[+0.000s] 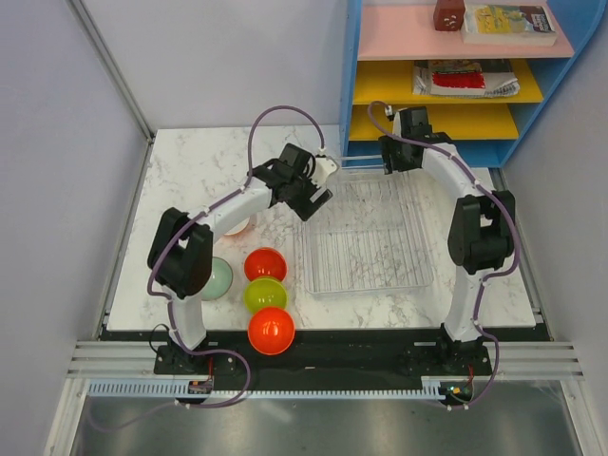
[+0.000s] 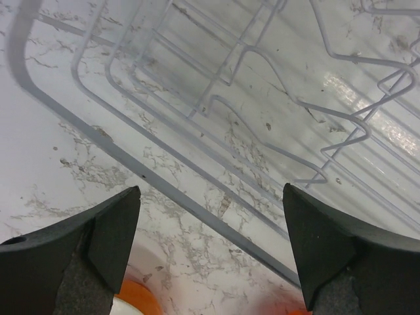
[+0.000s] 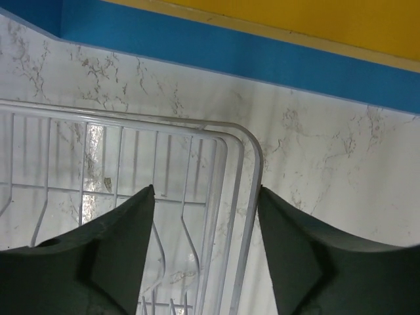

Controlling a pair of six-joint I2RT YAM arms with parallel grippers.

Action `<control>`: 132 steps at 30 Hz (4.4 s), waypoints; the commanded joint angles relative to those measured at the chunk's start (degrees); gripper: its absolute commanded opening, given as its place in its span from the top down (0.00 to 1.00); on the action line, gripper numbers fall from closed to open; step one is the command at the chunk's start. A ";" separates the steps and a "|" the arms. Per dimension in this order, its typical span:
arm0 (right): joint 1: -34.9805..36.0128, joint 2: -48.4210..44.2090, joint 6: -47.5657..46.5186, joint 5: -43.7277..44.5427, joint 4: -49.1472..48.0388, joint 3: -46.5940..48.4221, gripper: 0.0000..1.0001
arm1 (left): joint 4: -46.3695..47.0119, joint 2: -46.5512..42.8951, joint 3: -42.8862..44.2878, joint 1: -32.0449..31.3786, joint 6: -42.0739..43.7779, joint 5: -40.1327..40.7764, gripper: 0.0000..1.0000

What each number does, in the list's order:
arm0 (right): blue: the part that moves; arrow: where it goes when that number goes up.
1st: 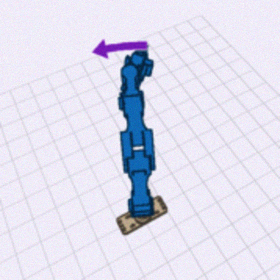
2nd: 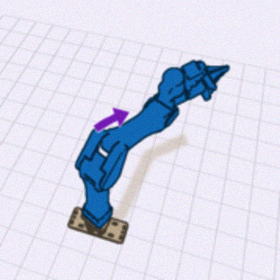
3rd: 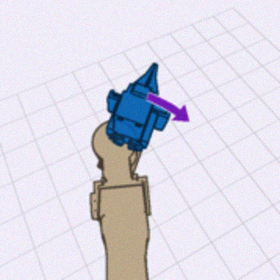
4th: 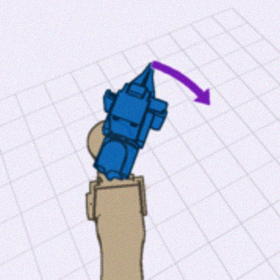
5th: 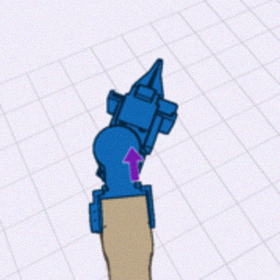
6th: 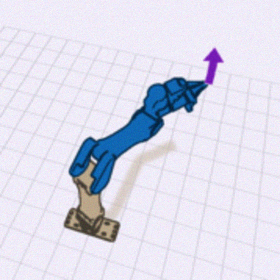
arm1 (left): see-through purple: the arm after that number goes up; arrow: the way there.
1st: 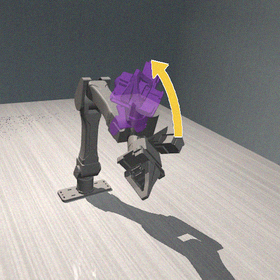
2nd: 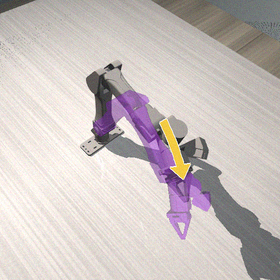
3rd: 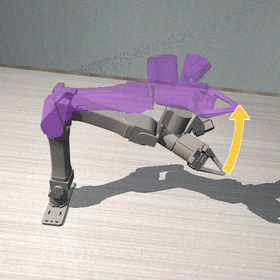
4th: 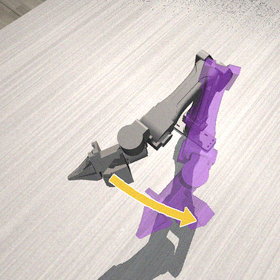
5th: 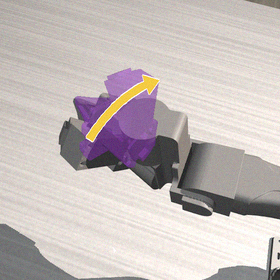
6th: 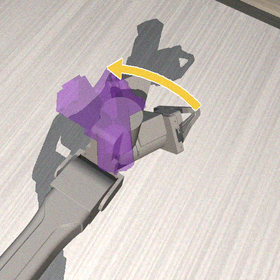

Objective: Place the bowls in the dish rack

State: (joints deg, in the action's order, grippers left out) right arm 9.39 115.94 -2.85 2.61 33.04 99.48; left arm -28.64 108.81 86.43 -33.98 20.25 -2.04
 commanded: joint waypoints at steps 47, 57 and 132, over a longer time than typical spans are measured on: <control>-0.16 -31.48 -5.15 -6.74 9.59 -9.39 0.12 | -24.53 -59.86 -47.32 0.31 24.14 -28.63 0.14; -0.16 -31.83 -5.23 -7.62 9.15 -10.36 0.13 | -19.88 -55.73 -47.67 -1.27 21.94 -28.01 0.14; -0.16 -34.03 -3.48 -9.38 8.01 -10.10 0.12 | 4.83 -28.91 -34.76 7.26 21.68 -13.86 0.98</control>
State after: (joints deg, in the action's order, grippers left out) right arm 9.21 83.70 -7.07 -6.24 42.85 88.51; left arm -25.96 80.34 49.04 -27.07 38.46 -15.42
